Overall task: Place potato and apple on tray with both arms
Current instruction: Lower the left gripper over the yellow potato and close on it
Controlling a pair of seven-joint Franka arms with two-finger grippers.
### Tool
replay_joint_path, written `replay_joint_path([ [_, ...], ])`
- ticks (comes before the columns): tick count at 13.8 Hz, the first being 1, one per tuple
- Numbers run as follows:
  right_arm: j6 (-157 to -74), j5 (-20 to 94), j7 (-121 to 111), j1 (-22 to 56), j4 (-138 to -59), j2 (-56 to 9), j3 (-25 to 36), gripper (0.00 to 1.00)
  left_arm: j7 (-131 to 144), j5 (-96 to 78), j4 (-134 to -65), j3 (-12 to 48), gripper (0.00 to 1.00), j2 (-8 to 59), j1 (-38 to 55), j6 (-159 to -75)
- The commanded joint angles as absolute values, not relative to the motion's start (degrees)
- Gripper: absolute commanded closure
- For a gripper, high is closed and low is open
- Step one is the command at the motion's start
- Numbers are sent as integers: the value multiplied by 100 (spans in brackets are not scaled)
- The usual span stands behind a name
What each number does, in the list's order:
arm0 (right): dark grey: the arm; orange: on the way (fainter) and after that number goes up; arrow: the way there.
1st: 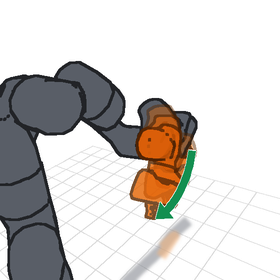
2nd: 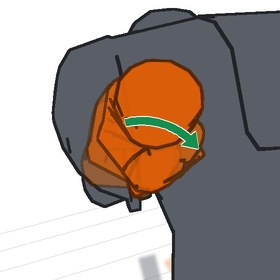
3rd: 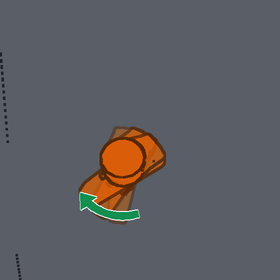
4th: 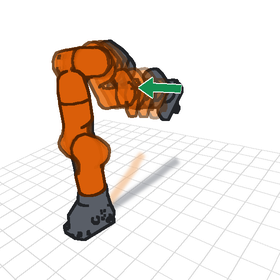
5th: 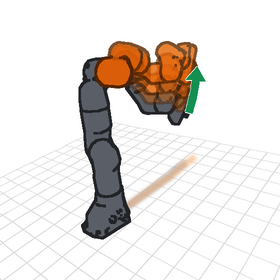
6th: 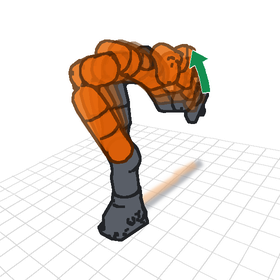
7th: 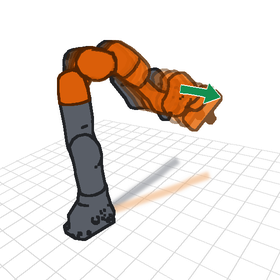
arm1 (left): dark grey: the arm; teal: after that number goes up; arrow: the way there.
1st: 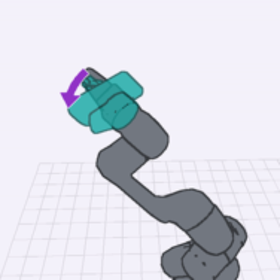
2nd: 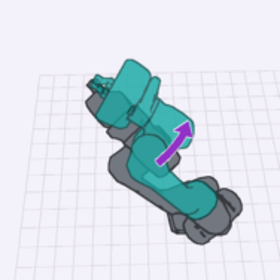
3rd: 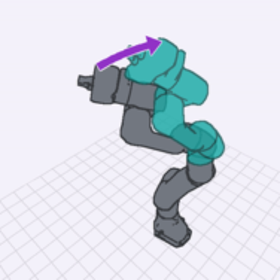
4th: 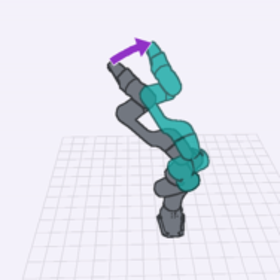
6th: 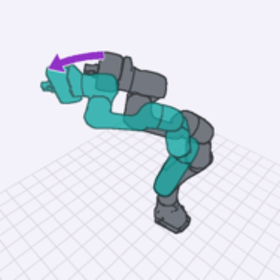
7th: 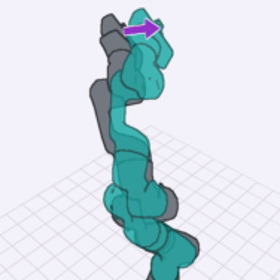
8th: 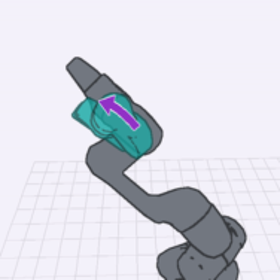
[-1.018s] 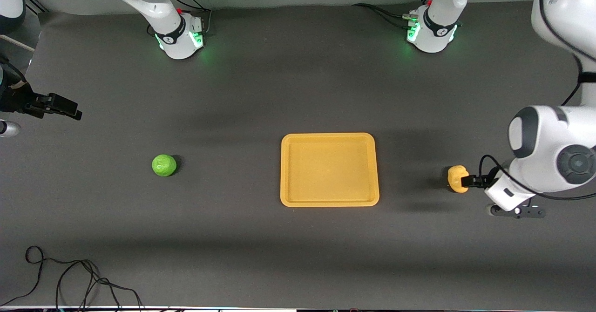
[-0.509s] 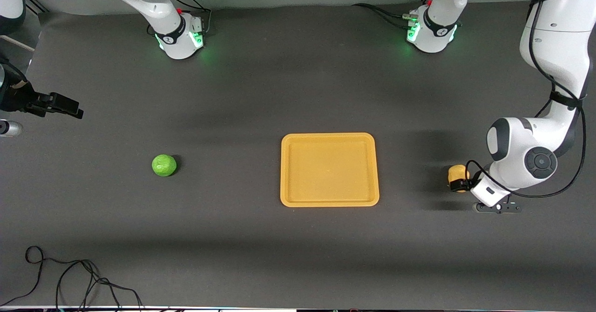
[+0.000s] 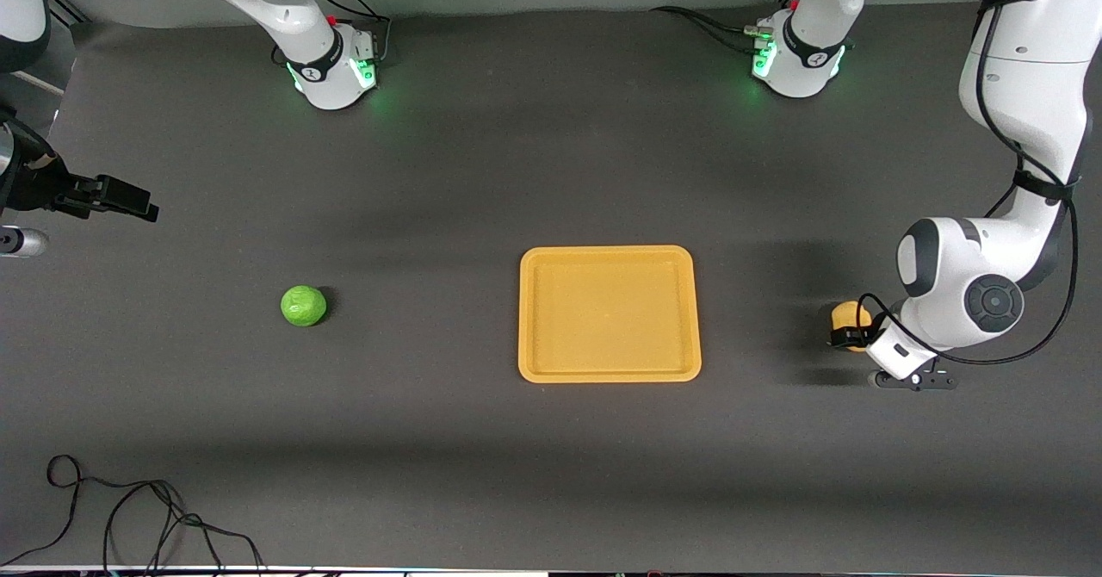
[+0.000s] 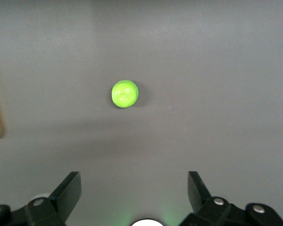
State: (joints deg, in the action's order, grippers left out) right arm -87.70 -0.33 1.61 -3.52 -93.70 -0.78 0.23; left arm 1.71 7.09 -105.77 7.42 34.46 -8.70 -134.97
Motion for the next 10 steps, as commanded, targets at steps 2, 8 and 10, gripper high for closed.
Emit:
replay_joint_path([
  [2, -8727, 44, 97, -272, -9334, -79, 88, 0, 219, 694, -10644, 800, 23, 3296, -879, -13157],
  [8, -8894, 35, 62, -220, -9457, 61, 79, 0, 264, 633, -10119, 896, 100, 3147, -782, -12062],
  [10, -8956, 35, 62, -115, -9527, 140, 79, 0, 264, 563, -9399, 1168, 100, 3042, -791, -11045],
])
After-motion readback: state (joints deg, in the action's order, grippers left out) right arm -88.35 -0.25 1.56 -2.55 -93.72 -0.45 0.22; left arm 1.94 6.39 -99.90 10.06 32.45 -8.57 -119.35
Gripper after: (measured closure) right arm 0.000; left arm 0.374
